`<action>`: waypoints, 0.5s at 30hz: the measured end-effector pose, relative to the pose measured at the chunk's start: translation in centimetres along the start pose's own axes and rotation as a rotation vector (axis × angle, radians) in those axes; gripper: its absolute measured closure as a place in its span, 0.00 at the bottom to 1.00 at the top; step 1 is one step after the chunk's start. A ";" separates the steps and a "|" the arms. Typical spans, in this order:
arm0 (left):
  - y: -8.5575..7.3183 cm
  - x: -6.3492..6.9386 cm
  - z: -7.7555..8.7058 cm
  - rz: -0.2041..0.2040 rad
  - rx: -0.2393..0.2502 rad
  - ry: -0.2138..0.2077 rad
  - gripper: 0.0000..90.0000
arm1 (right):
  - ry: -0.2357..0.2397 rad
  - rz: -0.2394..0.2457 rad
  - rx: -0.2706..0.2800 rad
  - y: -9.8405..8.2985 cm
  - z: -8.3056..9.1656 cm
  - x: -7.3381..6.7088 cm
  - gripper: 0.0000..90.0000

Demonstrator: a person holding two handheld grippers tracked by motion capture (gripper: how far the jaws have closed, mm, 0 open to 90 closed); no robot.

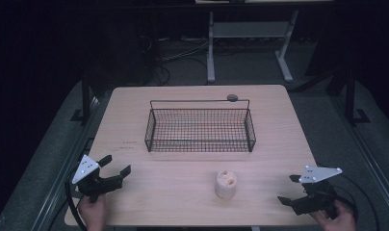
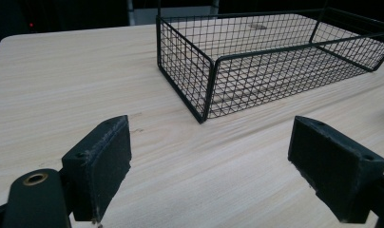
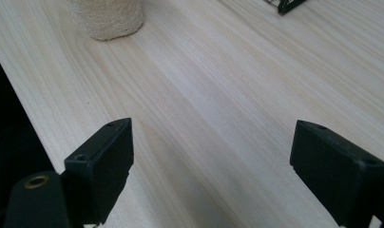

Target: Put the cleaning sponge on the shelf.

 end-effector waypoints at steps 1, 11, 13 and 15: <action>0.0 0.0 0.0 0.000 0.000 0.000 0.15 | 0.000 0.000 0.000 0.0 0.0 0.0 0.16; 0.1 0.3 0.0 -0.003 0.005 -0.004 0.15 | 0.042 0.050 -0.056 1.5 -0.1 -0.2 0.16; 0.1 0.2 0.0 -0.001 0.005 -0.007 0.15 | 0.054 0.061 -0.069 1.9 -0.2 -0.4 0.16; 0.1 0.2 0.1 0.002 0.007 -0.007 0.15 | 0.062 0.068 -0.085 2.3 -0.3 -0.5 0.16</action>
Point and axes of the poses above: each handheld gripper's, and its own axes: z roughly backward along the jaws, y roughly out of its top, x roughly to its right, the point moved 4 cm from there along -z, roughly forward along the jaws, and after that the axes turned 7 degrees about y, right-handed, at the moved point
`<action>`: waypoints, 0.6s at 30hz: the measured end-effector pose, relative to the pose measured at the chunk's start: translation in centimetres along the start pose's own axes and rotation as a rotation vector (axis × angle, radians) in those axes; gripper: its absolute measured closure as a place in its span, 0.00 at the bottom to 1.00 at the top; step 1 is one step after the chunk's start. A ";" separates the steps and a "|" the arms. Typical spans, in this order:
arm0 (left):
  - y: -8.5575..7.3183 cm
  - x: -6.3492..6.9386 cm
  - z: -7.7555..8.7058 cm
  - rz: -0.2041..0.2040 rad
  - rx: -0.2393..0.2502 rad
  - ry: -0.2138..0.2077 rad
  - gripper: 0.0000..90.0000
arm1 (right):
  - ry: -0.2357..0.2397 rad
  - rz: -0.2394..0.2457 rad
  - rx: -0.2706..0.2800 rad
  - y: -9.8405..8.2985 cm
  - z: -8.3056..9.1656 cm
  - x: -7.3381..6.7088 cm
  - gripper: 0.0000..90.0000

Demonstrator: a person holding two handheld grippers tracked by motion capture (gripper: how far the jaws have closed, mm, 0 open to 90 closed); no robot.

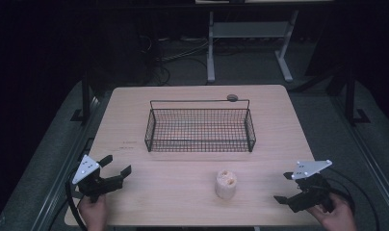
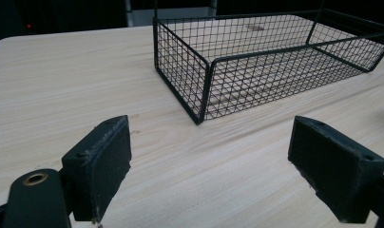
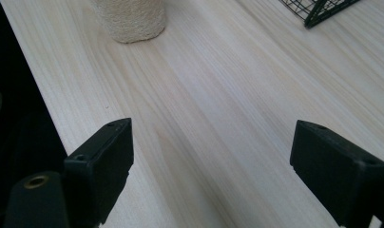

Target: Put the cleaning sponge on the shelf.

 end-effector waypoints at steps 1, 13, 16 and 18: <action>0.0 0.0 0.0 -0.001 0.001 -0.001 0.15 | 0.004 0.008 -0.005 0.2 -0.1 0.0 0.16; 0.1 -0.3 0.1 0.007 0.006 0.003 0.15 | 0.032 0.068 -0.040 3.0 -1.1 -0.2 0.16; 0.0 -0.3 0.1 0.008 0.007 0.003 0.15 | 0.034 0.079 -0.046 3.3 -1.2 -0.2 0.16; 0.0 -0.3 0.1 0.007 0.006 0.003 0.15 | 0.037 0.084 -0.053 3.6 -1.3 -0.3 0.16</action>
Point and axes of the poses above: each handheld gripper's, and its own axes: z roughly backward along the jaws, y roughly out of its top, x roughly to its right, the point moved 4 cm from there along -z, roughly forward along the jaws, and after that the axes turned 7 degrees about y, right-handed, at the moved point
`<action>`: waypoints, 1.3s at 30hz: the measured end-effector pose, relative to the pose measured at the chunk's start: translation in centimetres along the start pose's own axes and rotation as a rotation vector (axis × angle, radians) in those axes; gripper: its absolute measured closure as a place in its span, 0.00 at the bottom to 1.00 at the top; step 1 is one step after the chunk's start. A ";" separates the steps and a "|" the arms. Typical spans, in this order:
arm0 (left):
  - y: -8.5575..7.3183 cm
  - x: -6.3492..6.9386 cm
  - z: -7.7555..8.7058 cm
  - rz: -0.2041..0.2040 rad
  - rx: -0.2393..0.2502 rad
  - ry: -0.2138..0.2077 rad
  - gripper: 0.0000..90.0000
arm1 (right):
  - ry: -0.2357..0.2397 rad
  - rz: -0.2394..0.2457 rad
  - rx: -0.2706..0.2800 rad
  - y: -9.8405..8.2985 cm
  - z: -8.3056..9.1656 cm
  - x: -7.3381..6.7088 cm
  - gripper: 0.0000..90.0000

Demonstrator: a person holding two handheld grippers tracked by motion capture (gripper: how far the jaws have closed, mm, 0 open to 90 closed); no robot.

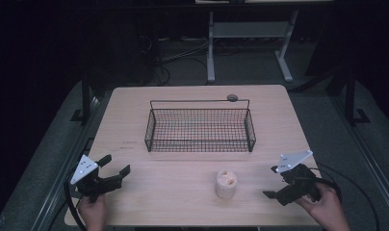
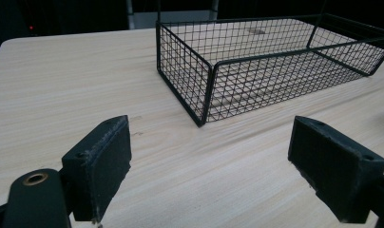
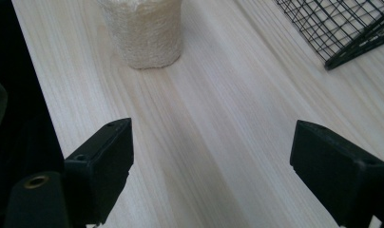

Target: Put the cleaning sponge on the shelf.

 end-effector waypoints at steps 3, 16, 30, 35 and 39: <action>0.0 0.0 0.0 0.001 0.001 -0.002 0.15 | 0.004 0.019 -0.009 0.5 -0.1 0.0 0.16; 0.0 0.0 -0.1 0.003 -0.001 -0.005 0.15 | 0.033 0.078 -0.070 3.0 -0.6 -0.1 0.16; 0.0 -0.2 -0.1 0.016 0.004 -0.005 0.15 | 0.091 0.156 -0.129 6.9 -2.5 -1.0 0.16; 0.0 -0.3 -0.1 0.019 0.006 -0.006 0.15 | 0.118 0.188 -0.147 8.1 -3.3 -1.5 0.16; 0.0 -0.3 0.0 0.021 0.008 -0.006 0.15 | 0.127 0.202 -0.153 8.6 -3.6 -1.7 0.16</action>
Point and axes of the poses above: each handheld gripper's, and its own axes: z roughly backward along the jaws, y roughly out of its top, x roughly to its right, the point moved 4 cm from there along -z, roughly forward along the jaws, and after that the axes turned 7 degrees about y, right-handed, at the moved point
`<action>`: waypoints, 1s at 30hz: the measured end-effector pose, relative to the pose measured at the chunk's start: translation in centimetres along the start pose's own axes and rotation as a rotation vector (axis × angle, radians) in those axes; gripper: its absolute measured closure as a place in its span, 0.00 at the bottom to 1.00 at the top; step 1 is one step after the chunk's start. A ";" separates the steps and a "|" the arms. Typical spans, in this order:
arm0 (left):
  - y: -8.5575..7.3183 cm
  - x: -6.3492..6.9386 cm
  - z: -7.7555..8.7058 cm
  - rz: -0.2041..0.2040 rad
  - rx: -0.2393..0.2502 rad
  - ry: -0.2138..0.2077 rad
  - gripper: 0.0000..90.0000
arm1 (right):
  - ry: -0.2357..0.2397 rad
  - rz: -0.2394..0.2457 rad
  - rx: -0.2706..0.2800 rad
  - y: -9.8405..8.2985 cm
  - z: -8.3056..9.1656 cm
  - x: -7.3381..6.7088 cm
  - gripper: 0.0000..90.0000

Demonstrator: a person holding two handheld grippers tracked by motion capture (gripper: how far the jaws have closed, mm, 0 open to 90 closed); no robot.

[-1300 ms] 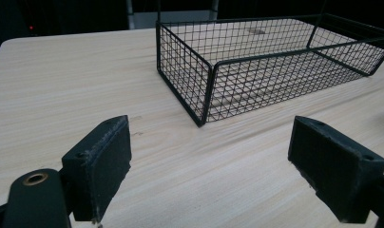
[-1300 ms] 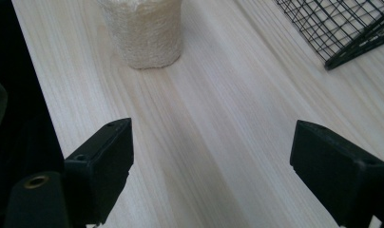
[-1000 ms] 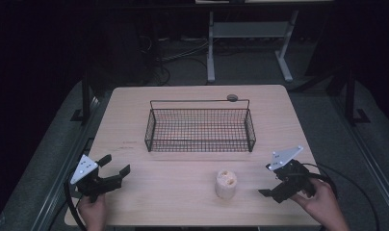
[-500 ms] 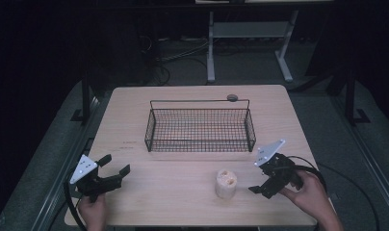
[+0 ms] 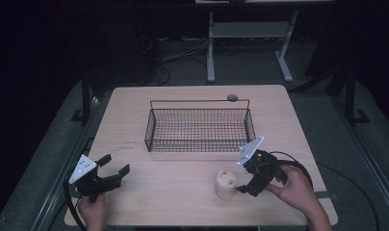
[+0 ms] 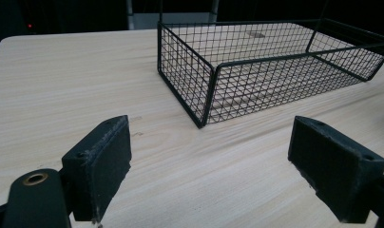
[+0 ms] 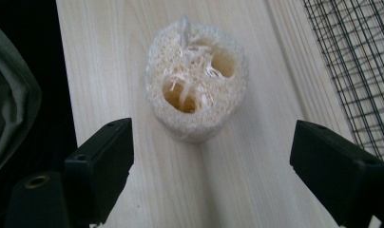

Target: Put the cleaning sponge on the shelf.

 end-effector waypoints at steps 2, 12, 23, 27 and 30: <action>0.0 0.0 0.0 0.000 0.001 0.000 0.15 | 0.011 0.006 -0.008 0.5 -0.3 0.0 0.16; 0.0 -0.1 0.1 0.002 0.004 -0.002 0.15 | 0.048 0.034 -0.050 1.8 -1.9 0.0 0.16; 0.0 -0.1 0.1 0.003 0.002 -0.002 0.15 | 0.062 0.032 -0.071 2.3 -2.7 0.2 0.16; 0.1 -0.1 0.1 0.015 0.010 -0.007 0.15 | 0.070 0.038 -0.089 2.5 -3.1 0.3 0.16; 0.0 -0.2 0.2 0.021 0.010 -0.005 0.15 | 0.078 0.042 -0.099 2.6 -3.4 0.3 0.16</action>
Point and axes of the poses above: each handheld gripper's, and its own axes: z roughly backward along the jaws, y roughly out of its top, x roughly to its right, the point moved 4 cm from there along -z, roughly forward along the jaws, and after that the axes turned 7 degrees about y, right-handed, at the moved point
